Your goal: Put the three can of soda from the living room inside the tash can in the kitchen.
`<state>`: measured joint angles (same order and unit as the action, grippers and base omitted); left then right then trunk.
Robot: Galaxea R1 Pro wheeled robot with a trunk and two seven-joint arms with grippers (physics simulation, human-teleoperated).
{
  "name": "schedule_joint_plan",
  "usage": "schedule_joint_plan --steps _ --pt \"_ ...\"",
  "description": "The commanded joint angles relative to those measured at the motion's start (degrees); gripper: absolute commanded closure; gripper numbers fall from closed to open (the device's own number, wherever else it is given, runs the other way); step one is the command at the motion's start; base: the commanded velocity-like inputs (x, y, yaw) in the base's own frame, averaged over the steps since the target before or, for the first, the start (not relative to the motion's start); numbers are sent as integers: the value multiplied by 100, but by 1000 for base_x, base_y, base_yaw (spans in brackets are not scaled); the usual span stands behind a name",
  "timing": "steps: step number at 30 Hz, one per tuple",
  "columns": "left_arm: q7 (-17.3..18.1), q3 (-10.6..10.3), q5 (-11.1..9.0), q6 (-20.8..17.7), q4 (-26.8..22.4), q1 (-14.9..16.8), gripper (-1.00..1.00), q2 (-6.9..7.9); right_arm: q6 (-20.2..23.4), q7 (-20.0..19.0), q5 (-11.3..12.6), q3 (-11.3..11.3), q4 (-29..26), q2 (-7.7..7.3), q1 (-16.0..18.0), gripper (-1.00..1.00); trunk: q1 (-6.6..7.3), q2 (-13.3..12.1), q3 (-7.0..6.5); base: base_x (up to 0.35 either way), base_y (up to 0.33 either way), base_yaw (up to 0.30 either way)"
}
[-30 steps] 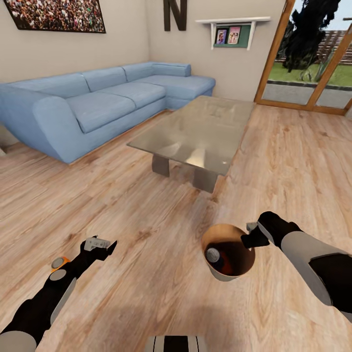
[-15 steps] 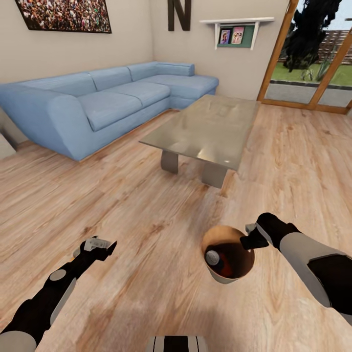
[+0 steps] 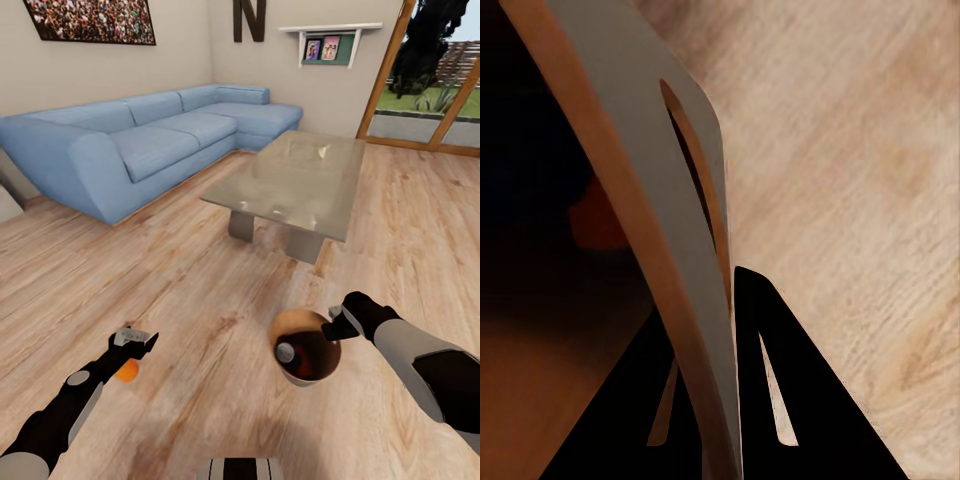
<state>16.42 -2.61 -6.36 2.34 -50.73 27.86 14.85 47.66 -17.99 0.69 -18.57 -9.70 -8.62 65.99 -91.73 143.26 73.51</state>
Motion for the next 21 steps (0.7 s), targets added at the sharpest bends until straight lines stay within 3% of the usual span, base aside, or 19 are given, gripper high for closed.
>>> schedule_joint_plan --steps 1,14,21 --pt "-1 0 1 1 0 0 -100 0 16 -9 90 26 3 6 2 100 1 0 0 -29 269 0" --pt "8 14 -4 -4 2 0 -100 0 16 96 98 37 -1 27 1 100 1 0 0 -112 272 0" --pt "-14 4 8 -2 2 0 -100 0 16 99 99 38 3 42 1 100 1 0 0 182 147 0"
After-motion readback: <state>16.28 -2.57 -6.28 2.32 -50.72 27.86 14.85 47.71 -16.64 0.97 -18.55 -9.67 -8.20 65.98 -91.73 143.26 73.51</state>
